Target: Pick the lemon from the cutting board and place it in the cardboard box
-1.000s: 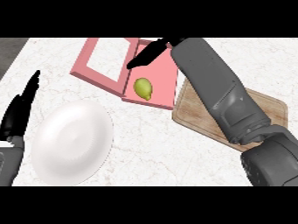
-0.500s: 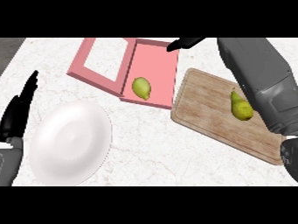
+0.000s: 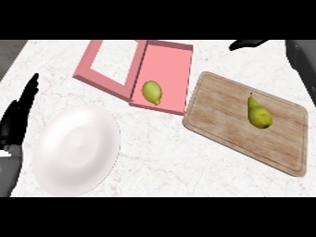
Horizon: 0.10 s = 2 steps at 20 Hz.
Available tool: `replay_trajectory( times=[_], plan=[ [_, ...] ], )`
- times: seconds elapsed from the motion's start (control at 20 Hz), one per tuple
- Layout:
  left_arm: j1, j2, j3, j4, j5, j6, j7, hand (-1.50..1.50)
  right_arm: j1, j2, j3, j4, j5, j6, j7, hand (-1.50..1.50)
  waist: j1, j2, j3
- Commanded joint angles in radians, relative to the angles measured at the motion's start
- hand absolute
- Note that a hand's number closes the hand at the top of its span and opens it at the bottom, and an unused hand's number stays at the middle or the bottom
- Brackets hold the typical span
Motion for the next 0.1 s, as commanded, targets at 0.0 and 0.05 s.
replay_trajectory(
  times=[0.0,0.05],
  plan=[
    [-0.002,0.010,0.004,0.002,0.009,-0.018,-0.008,0.00,0.032,-0.067,0.032,-0.005,0.035,0.069,-0.038,-1.50,0.009,0.005,0.001],
    [-0.008,0.005,0.003,0.002,0.005,-0.009,-0.009,0.00,0.030,-0.078,0.038,-0.009,0.041,0.079,-0.045,-1.50,0.011,0.006,0.001]
  ],
)
